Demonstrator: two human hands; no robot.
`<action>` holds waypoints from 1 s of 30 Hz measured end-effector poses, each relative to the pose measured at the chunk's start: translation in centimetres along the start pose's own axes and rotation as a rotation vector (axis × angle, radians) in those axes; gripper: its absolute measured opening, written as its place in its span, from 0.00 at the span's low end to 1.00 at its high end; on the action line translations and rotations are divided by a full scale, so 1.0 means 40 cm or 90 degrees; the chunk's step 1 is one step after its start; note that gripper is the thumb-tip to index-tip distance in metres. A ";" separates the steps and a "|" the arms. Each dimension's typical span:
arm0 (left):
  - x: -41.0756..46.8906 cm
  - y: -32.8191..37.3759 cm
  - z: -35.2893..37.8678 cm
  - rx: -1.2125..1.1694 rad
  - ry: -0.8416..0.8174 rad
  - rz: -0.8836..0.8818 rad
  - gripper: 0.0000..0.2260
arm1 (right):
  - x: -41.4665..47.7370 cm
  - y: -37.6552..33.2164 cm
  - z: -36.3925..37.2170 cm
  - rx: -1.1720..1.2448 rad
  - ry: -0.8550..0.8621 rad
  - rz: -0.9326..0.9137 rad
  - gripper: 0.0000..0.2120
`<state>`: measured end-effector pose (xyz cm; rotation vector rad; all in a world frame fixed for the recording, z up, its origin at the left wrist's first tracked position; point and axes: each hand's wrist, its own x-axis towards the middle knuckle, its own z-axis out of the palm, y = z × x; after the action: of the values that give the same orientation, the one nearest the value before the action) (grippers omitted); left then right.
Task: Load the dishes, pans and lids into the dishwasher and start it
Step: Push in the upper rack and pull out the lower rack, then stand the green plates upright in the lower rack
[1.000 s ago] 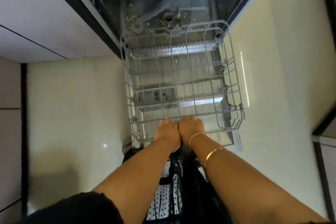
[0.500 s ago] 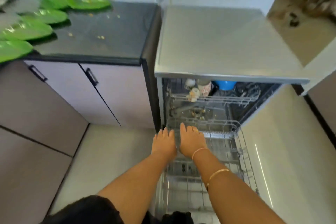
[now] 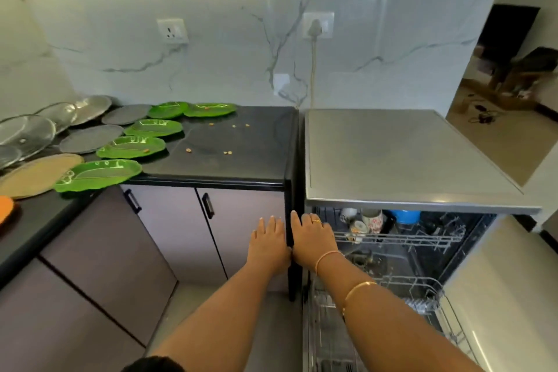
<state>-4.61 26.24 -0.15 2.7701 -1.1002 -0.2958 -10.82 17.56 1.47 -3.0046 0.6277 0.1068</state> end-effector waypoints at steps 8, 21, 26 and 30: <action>0.029 -0.064 -0.065 -0.076 0.105 -0.072 0.33 | 0.093 -0.057 -0.074 -0.013 0.045 -0.077 0.34; 0.230 -0.399 -0.166 -0.149 0.202 -0.084 0.26 | 0.392 -0.295 -0.035 0.076 0.135 -0.098 0.24; 0.332 -0.618 -0.209 -0.135 0.208 -0.081 0.26 | 0.563 -0.456 -0.050 0.117 0.150 -0.082 0.20; 0.393 -0.744 -0.245 -0.119 0.218 -0.094 0.25 | 0.670 -0.556 -0.049 0.155 0.167 -0.073 0.20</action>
<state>28.58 37.47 1.20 2.6081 -0.7476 0.0575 22.70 27.07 2.43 -2.8276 0.4472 -0.3485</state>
